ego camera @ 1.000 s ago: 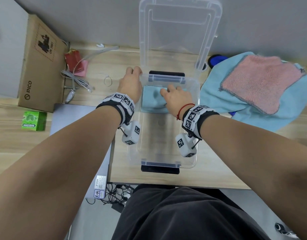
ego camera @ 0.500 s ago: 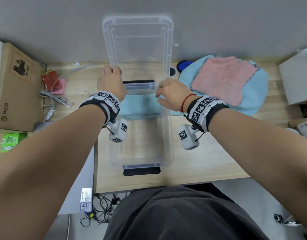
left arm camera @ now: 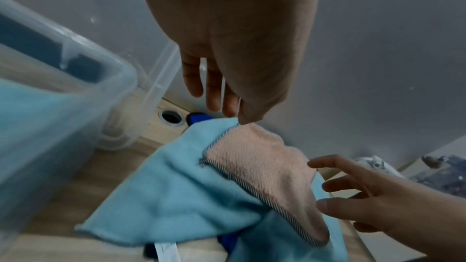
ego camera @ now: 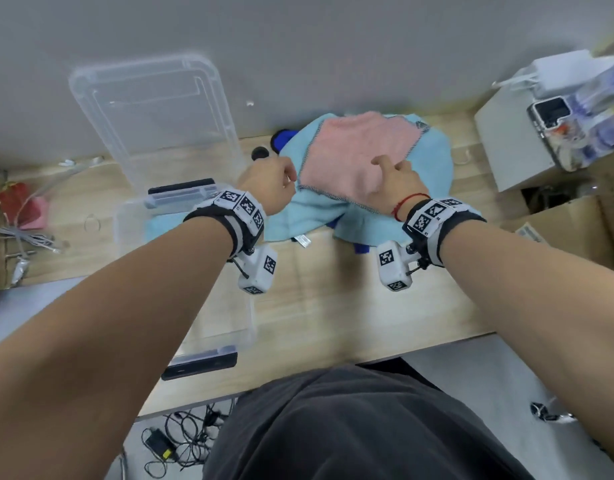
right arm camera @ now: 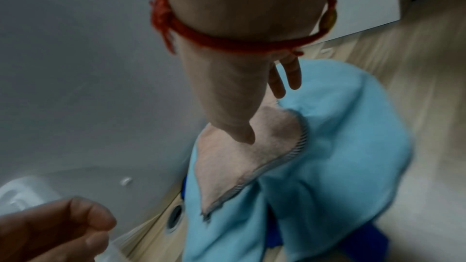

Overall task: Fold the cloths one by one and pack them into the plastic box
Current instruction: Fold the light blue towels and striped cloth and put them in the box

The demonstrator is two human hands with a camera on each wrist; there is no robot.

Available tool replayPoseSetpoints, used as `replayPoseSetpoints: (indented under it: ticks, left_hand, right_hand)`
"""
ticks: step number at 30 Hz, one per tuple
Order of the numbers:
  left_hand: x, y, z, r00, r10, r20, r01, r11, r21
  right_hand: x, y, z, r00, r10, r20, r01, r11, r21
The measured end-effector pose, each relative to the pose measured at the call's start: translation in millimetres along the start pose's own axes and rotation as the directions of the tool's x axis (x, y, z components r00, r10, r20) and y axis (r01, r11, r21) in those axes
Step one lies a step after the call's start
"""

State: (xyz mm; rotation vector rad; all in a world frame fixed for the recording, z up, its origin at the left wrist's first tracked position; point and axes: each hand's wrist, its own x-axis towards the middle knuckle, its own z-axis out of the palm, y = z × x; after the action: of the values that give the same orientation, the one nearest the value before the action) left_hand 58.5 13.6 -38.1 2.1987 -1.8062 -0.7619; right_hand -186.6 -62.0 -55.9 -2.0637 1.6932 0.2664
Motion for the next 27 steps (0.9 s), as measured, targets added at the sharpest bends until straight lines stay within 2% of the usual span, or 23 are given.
replayPoseSetpoints:
  ticks: [3, 7, 13, 17, 20, 23, 27]
  left_hand:
    - [9, 13, 31, 0.999, 0.016, 0.034, -0.016, 1.000, -0.014]
    - [21, 32, 62, 0.995, 0.057, 0.083, -0.054, 0.998, -0.038]
    - [34, 59, 90, 0.952, 0.174, 0.251, -0.151, 0.983, -0.105]
    - [42, 66, 104, 0.931, 0.169, 0.324, -0.162, 0.986, -0.048]
    - [47, 72, 103, 0.971, 0.150, 0.186, -0.139, 0.988, -0.073]
    - [60, 76, 91, 0.999, 0.046, 0.013, -0.045, 0.999, -0.030]
    - [81, 74, 60, 0.983, -0.134, -0.123, 0.144, 0.986, 0.079]
  right_hand:
    - [7, 35, 7, 0.996, 0.056, 0.067, -0.060, 0.997, 0.051]
    - [18, 64, 15, 0.991, 0.048, 0.128, -0.060, 0.994, 0.088]
    - [37, 98, 29, 0.978, 0.098, 0.182, -0.076, 0.990, -0.121]
    - [41, 117, 40, 0.985, 0.084, 0.148, -0.067, 0.991, -0.116]
    - [39, 120, 39, 0.996, 0.010, 0.092, -0.006, 0.999, -0.047]
    - [38, 115, 25, 0.998, -0.063, -0.024, 0.065, 0.995, 0.070]
    - [38, 98, -5, 0.987, -0.050, -0.151, 0.102, 0.928, 0.358]
